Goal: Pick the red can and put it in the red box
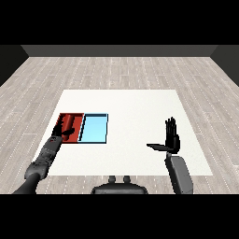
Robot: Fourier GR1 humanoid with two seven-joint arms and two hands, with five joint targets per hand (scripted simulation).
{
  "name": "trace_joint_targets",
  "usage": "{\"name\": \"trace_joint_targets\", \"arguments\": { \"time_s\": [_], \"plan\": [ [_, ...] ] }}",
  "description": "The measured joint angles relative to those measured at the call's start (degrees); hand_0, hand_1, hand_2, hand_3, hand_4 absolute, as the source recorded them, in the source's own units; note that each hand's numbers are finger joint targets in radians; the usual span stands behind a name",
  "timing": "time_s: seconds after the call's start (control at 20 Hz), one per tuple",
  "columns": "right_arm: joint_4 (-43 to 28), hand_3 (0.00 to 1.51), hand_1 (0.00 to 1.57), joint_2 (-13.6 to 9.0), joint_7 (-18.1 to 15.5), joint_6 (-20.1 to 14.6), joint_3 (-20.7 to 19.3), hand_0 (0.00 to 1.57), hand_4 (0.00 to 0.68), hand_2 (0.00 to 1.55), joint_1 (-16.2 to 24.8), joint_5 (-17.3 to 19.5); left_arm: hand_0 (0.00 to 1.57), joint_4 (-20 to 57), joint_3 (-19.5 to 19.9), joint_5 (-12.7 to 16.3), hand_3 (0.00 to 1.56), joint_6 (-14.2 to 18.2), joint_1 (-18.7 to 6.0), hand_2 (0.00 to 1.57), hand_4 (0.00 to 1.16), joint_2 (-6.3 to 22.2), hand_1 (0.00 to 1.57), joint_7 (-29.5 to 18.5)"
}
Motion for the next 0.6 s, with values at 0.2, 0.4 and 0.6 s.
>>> {"name": "trace_joint_targets", "arguments": {
  "time_s": [0.2,0.4,0.6],
  "plan": [
    [-0.46,0.0,0.0,0.37,-0.85,0.43,0.03,0.0,0.0,0.0,0.09,-0.1,0.0,3.34,-3.28,-3.74,0.0,-2.23,-1.74,0.0,0.0,0.74,0.0,3.14],
    [-1.78,0.0,0.0,0.16,-0.44,1.19,0.01,0.0,0.0,0.0,0.65,-0.52,0.0,5.15,-4.2,-4.95,0.0,-5.11,-4.25,0.0,0.0,2.05,0.0,7.43],
    [-1.12,0.0,0.0,0.55,-1.22,1.73,-0.15,0.0,0.0,0.0,0.22,-0.64,0.0,3.98,-1.69,-2.62,0.0,-2.8,-3.58,0.0,0.0,1.73,0.0,6.12]
  ]
}}
